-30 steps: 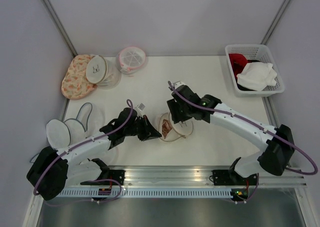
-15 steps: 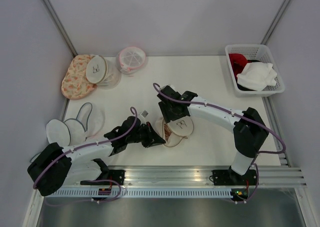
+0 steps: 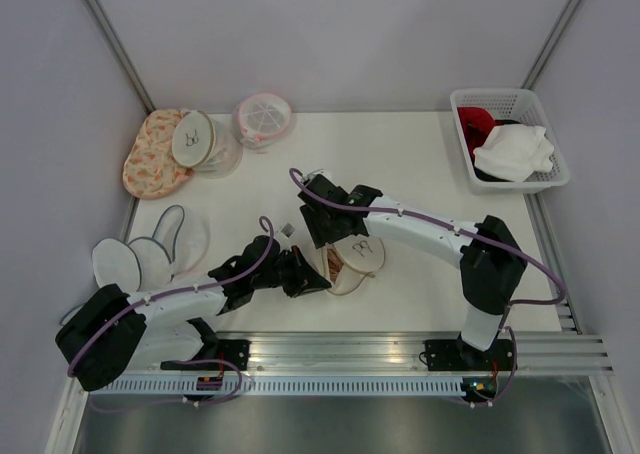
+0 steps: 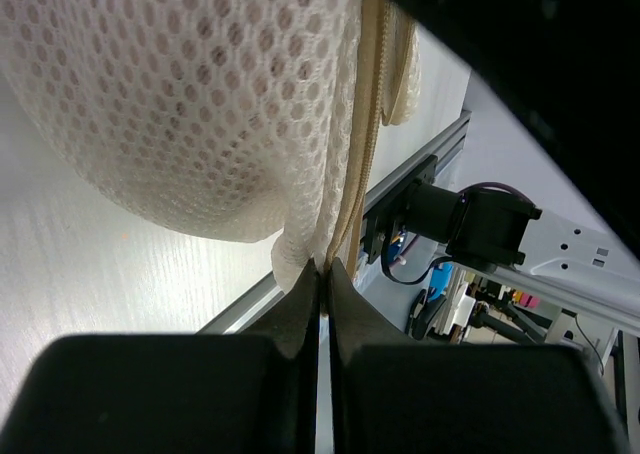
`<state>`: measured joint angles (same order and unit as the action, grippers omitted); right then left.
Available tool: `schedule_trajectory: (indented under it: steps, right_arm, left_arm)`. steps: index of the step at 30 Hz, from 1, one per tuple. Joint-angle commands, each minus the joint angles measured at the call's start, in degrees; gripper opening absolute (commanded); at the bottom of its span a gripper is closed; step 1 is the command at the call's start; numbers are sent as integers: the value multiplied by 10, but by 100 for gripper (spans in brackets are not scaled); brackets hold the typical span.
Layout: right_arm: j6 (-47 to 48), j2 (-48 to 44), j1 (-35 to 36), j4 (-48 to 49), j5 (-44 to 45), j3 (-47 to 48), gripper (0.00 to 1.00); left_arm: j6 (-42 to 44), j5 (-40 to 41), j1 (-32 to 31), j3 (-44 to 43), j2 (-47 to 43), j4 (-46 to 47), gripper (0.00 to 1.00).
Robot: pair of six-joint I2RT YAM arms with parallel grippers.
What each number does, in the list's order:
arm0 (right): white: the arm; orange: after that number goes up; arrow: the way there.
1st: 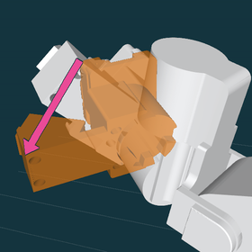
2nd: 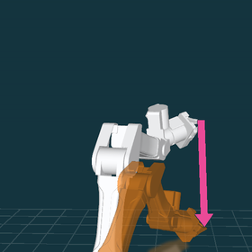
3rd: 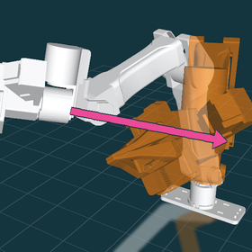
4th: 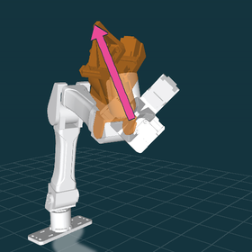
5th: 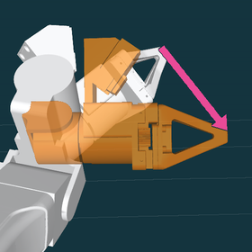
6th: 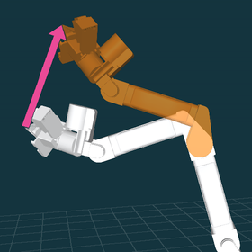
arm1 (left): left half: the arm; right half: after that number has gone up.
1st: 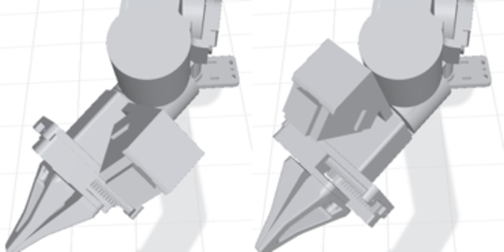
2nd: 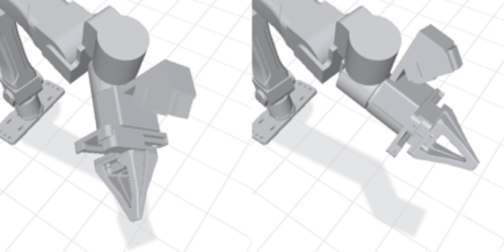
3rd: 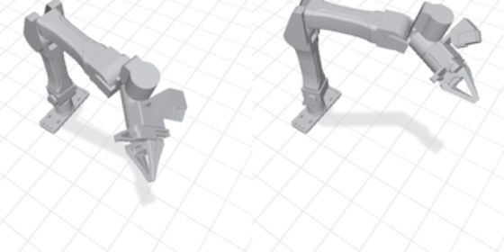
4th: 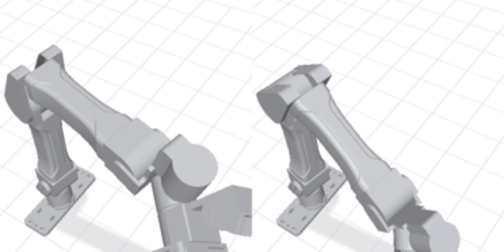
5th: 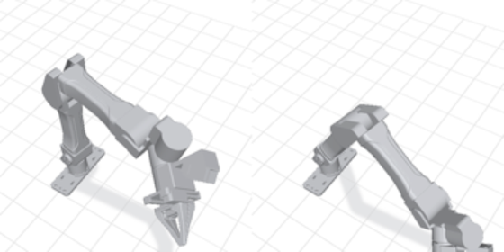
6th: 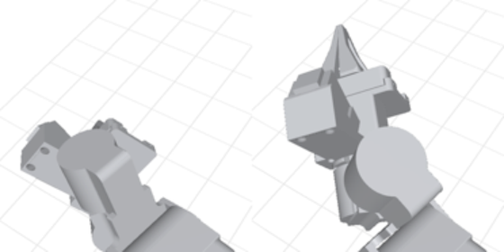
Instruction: Unzip the laundry bag and remove the bra
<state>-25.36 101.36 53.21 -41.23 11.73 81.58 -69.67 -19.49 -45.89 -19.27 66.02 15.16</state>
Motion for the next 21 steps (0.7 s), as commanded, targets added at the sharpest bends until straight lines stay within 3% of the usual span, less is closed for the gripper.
schedule_trajectory:
  steps: [1, 2, 6, 10, 16, 21]
  right_arm:
    - [-13, 42, -1, -20, 50, 35, 60]
    - [-18, 46, -1, -30, 65, 36, 57]
    - [-33, 34, -1, -44, 130, 21, 7]
    - [-37, 11, 0, -66, 181, 6, 1]
    - [-48, -61, 0, -82, 183, -23, 0]
    - [-43, -124, 0, -80, 141, -41, 9]
  left_arm:
    - [-25, 13, -3, 6, -7, 28, 2]
    - [-25, 14, -3, 7, -10, 24, 2]
    - [-23, 17, -3, 9, -19, 14, 2]
    - [-21, 19, -3, 7, -15, 12, 2]
    - [-22, 20, -3, 6, -11, 15, 2]
    - [-20, 23, -3, 3, -11, 11, 2]
